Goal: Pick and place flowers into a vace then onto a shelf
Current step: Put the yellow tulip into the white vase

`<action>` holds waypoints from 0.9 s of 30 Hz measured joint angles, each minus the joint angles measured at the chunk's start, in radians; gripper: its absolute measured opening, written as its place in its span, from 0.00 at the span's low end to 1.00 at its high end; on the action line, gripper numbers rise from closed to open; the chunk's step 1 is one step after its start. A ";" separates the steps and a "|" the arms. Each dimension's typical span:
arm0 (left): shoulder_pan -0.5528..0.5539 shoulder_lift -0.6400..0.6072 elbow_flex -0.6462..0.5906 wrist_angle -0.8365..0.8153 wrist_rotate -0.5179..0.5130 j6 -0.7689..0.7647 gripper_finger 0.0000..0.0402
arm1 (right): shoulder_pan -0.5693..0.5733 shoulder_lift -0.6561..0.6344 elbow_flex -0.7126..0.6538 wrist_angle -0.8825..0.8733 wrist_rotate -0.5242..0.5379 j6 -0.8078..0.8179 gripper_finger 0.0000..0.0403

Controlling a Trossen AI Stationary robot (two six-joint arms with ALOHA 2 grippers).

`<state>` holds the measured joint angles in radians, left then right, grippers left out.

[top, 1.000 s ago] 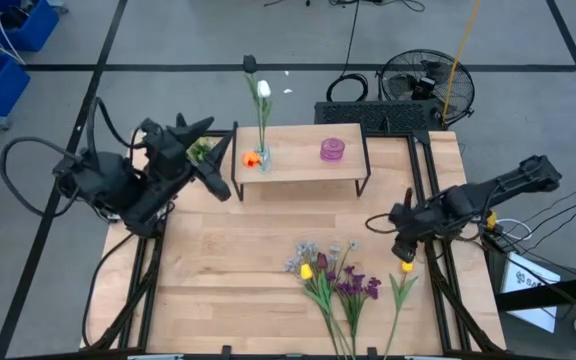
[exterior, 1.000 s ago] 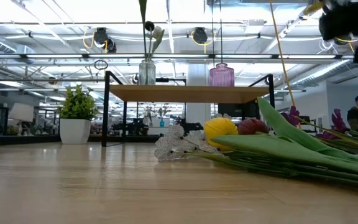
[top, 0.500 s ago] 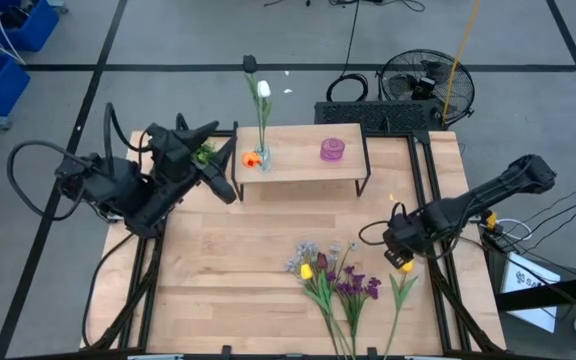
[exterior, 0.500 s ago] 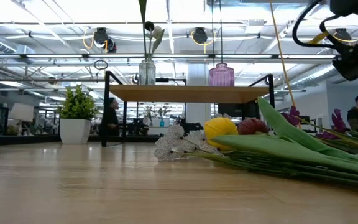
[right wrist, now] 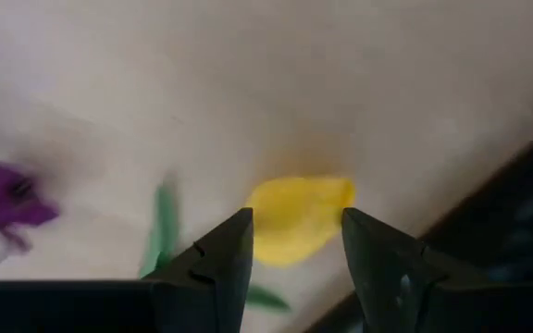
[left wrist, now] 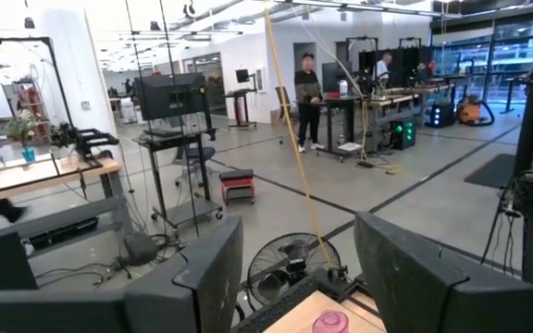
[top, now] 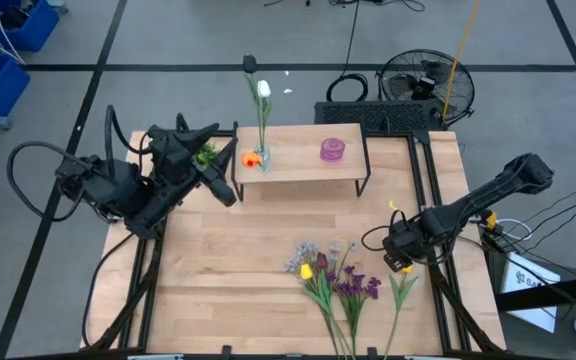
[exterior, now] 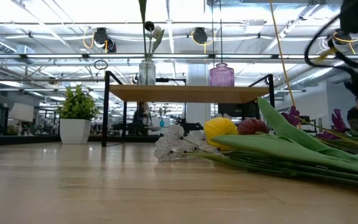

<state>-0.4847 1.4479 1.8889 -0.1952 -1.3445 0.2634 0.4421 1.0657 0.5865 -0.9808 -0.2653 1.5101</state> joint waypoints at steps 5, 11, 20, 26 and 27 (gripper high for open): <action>0.000 0.000 0.000 -0.012 0.000 -0.001 0.53 | 0.005 -0.001 -0.105 0.122 0.014 0.043 0.39; 0.000 0.000 0.000 -0.012 0.000 -0.008 0.53 | 0.005 -0.011 -0.118 0.169 0.099 -0.028 0.25; 0.001 0.000 0.000 -0.016 0.006 -0.056 0.53 | 0.005 -0.106 -0.103 0.418 0.309 -0.123 0.03; 0.001 0.005 0.000 -0.132 0.152 -0.274 0.53 | -0.012 -0.202 -0.103 0.792 0.574 -0.409 0.01; 0.001 0.006 0.000 -0.164 0.188 -0.326 0.53 | -0.019 -0.217 -0.103 0.871 0.609 -0.496 0.01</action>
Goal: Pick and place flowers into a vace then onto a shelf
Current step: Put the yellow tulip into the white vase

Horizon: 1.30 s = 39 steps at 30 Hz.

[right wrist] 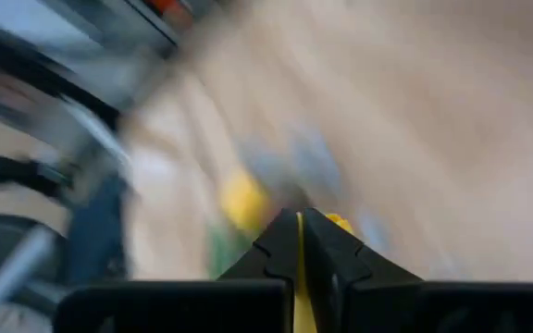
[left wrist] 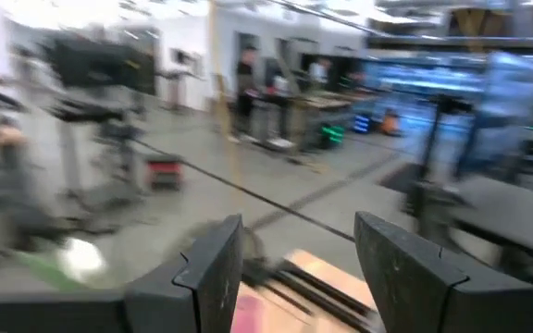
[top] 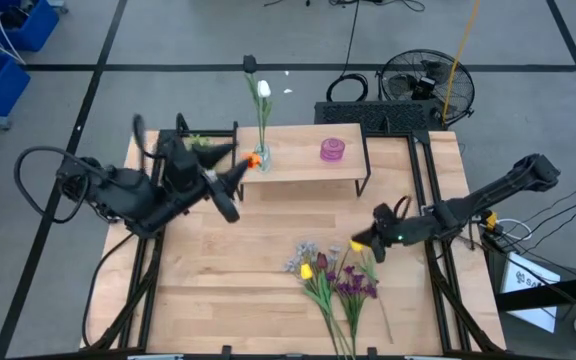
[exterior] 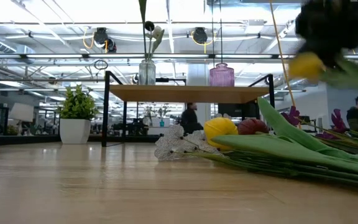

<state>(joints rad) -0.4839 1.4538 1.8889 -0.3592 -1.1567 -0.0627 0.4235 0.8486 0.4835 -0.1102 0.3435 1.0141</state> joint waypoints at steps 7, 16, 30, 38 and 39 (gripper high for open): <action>0.006 0.017 0.001 -0.252 0.274 -0.415 0.53 | -0.062 -0.059 0.001 0.700 0.051 -0.582 0.01; 0.031 0.124 0.000 -0.324 0.436 -0.526 0.53 | -0.156 -0.040 0.113 1.033 -0.035 -0.963 0.00; 0.118 0.232 0.000 -0.155 0.478 -0.434 0.53 | -0.227 0.292 0.607 0.747 -0.323 -0.999 0.00; 0.122 0.231 0.000 -0.133 0.478 -0.425 0.53 | -0.226 0.376 0.671 0.749 -0.323 -1.008 0.00; 0.120 0.231 0.000 -0.128 0.477 -0.415 0.53 | -0.226 0.380 0.672 0.749 -0.323 -1.011 0.00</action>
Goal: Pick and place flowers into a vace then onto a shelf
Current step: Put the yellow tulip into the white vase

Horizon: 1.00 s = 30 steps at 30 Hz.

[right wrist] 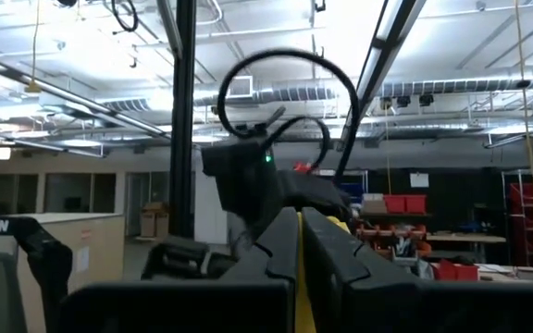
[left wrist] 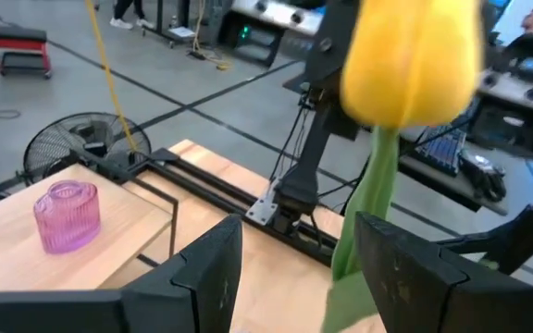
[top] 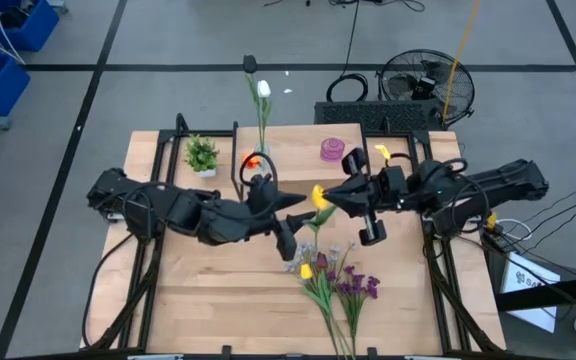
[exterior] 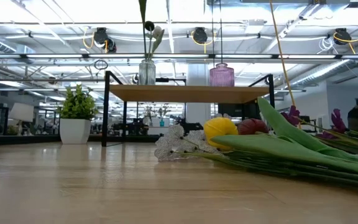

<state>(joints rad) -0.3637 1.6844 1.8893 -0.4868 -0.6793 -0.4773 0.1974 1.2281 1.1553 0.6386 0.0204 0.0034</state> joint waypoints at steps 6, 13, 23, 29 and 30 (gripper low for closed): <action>0.002 0.000 0.000 0.031 0.007 0.034 0.53 | 0.000 0.011 0.000 0.004 -0.025 -0.016 0.00; 0.003 0.000 0.000 0.038 0.015 0.035 0.53 | -0.004 0.004 0.000 0.008 -0.024 -0.045 0.00; 0.008 0.000 0.000 0.072 0.044 0.058 0.53 | -0.004 0.005 0.000 -0.006 -0.024 -0.046 0.00; 0.002 -0.013 0.000 0.076 0.023 0.072 0.53 | -0.004 0.005 0.000 -0.018 -0.023 -0.056 0.00; 0.000 -0.013 0.000 0.075 0.023 0.078 0.53 | -0.004 0.005 0.000 -0.018 -0.023 -0.063 0.00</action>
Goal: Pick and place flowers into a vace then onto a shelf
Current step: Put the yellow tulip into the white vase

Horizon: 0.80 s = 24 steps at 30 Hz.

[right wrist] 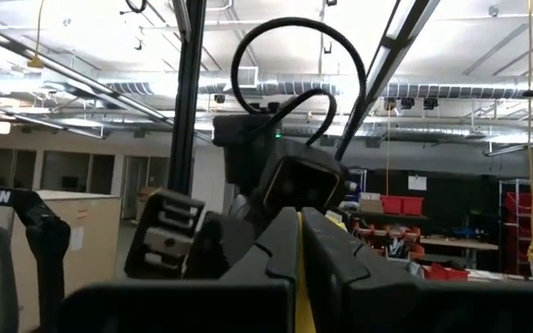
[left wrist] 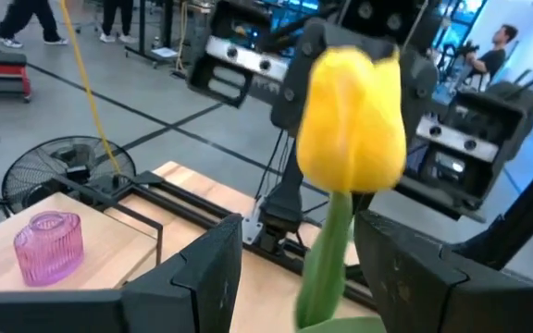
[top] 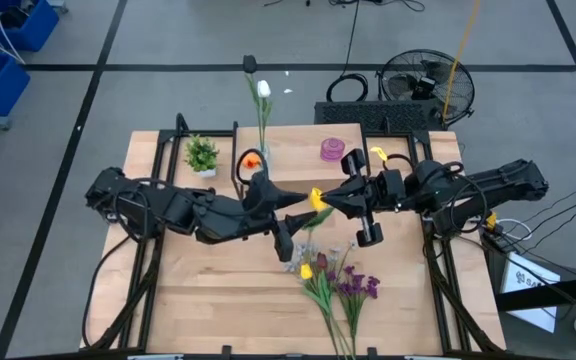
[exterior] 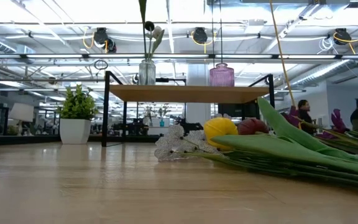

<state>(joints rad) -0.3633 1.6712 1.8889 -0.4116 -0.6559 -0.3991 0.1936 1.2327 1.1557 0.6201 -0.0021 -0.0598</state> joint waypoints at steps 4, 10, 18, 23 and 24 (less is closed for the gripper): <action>-0.012 -0.010 0.000 -0.002 -0.033 0.027 0.53 | 0.000 0.000 0.000 0.000 0.000 -0.013 0.00; -0.033 -0.049 0.000 0.003 -0.152 0.107 0.53 | 0.000 -0.011 0.000 -0.043 0.036 -0.028 0.00; -0.090 -0.081 0.000 -0.018 -0.096 0.105 0.53 | -0.014 -0.042 0.000 0.068 0.076 -0.041 0.00; -0.089 -0.035 0.000 -0.031 -0.101 0.085 0.53 | -0.016 -0.042 0.000 0.200 0.023 0.023 0.00; -0.083 -0.027 0.000 -0.031 -0.109 0.083 0.53 | -0.016 -0.042 0.000 0.204 0.023 0.024 0.00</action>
<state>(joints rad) -0.4463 1.6441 1.8889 -0.4428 -0.7651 -0.3161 0.1772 1.1903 1.1554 0.8237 0.0210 -0.0354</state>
